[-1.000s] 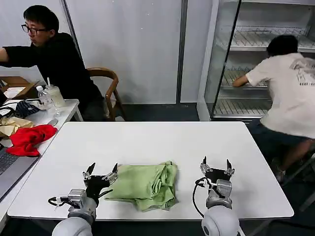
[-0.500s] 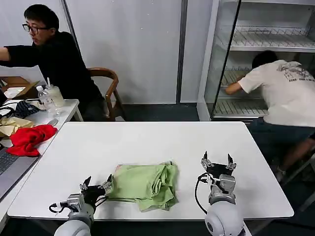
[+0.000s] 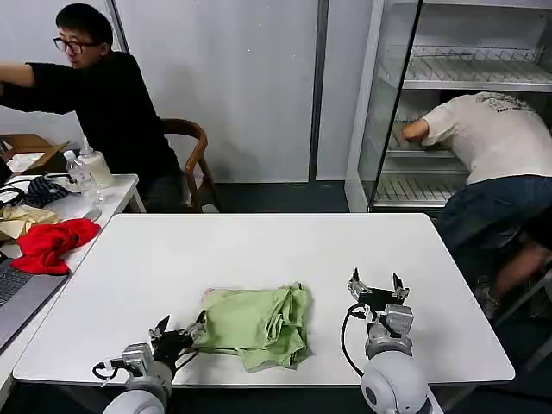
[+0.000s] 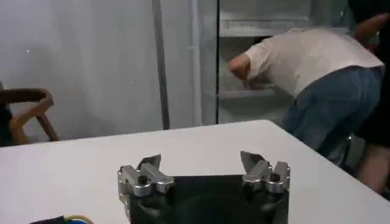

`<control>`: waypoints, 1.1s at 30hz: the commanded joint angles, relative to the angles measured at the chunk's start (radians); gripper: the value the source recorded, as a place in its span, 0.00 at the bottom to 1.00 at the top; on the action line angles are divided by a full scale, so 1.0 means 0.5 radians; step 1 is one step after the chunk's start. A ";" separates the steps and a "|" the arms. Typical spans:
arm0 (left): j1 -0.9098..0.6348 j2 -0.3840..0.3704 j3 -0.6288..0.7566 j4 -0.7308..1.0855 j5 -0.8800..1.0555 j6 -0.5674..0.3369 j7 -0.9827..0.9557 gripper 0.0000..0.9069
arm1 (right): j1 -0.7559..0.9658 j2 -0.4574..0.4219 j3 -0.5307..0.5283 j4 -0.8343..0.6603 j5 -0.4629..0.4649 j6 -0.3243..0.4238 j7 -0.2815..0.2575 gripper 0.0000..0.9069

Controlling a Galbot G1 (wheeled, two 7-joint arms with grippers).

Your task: Fold and organize the clothes.

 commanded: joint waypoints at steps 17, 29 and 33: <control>-0.017 -0.019 0.120 0.111 -0.058 0.069 0.066 0.02 | -0.003 -0.058 -0.001 0.012 0.032 -0.052 -0.295 1.00; -0.011 -0.019 0.115 0.092 -0.040 0.056 0.060 0.02 | 0.003 -0.043 -0.006 -0.006 0.031 -0.044 -0.268 1.00; -0.008 -0.018 0.105 0.087 -0.039 0.048 0.057 0.02 | 0.006 -0.043 -0.006 -0.003 0.031 -0.044 -0.268 1.00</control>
